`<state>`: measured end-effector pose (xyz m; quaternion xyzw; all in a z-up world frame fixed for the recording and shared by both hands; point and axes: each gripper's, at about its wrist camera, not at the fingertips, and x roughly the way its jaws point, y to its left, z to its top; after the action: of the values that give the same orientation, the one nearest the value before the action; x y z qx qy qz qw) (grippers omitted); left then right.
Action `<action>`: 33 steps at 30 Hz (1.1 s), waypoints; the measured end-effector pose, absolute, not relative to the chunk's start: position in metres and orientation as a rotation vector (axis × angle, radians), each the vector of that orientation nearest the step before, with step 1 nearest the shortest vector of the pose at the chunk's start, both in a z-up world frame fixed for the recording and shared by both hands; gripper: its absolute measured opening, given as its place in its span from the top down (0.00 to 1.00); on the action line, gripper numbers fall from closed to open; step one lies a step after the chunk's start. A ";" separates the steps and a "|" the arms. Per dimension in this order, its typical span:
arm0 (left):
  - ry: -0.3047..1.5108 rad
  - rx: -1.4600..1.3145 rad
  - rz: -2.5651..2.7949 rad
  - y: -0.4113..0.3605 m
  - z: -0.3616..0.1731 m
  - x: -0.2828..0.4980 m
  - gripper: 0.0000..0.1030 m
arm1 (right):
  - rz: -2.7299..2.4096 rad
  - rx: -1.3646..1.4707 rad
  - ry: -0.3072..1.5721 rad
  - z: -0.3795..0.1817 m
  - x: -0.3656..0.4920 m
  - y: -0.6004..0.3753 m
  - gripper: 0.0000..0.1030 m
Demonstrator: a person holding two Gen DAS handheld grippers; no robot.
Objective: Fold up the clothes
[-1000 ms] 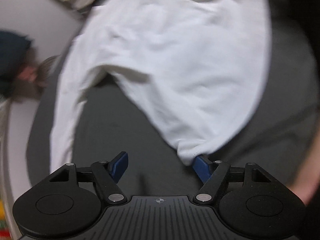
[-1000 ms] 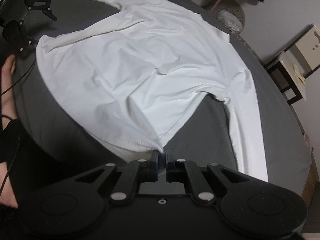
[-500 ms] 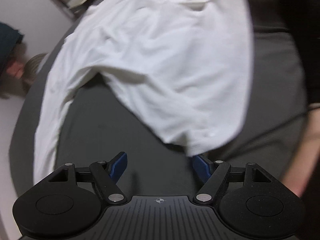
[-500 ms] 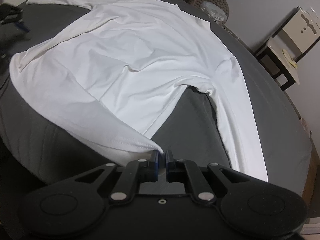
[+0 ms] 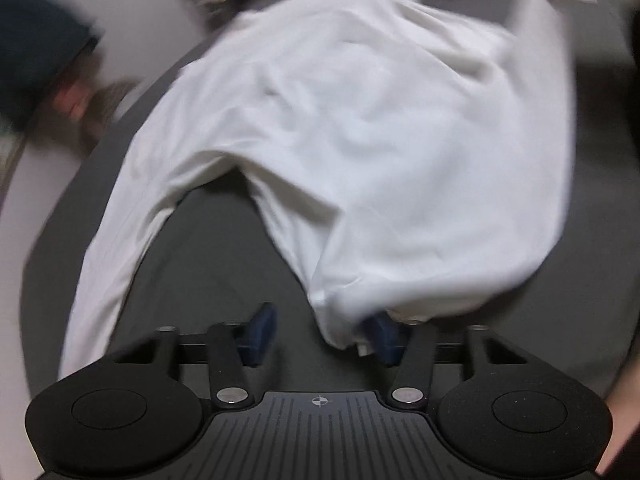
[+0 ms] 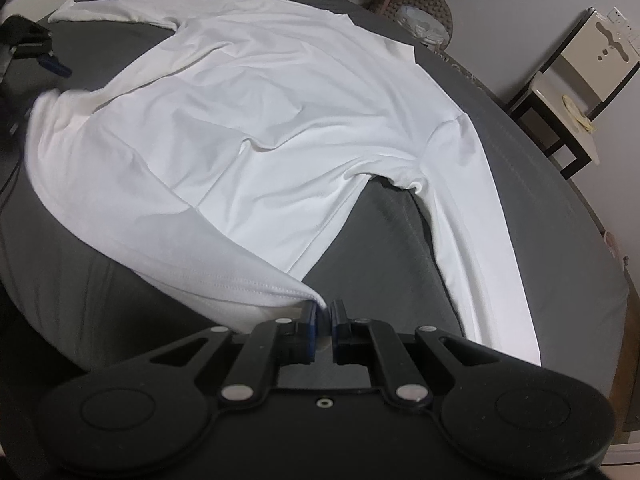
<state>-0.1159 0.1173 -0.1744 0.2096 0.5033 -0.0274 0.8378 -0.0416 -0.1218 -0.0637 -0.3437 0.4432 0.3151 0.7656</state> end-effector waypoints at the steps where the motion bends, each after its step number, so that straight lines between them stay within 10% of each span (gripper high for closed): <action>1: 1.067 0.429 -0.048 0.120 -0.174 -0.112 0.55 | 0.682 -0.745 0.961 -0.063 -0.041 -0.122 0.93; 4: 1.085 0.390 -0.030 0.127 -0.173 -0.103 0.71 | 0.671 -0.740 0.972 -0.066 -0.036 -0.124 0.93; 33: 1.166 0.088 -0.016 0.130 -0.173 -0.098 0.72 | 0.710 -0.749 1.068 -0.087 -0.040 -0.130 0.91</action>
<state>-0.0980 0.1304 -0.1732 0.0418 0.5503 -0.0077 0.8339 -0.0400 -0.1299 -0.0872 -0.3410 0.4863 0.3230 0.7368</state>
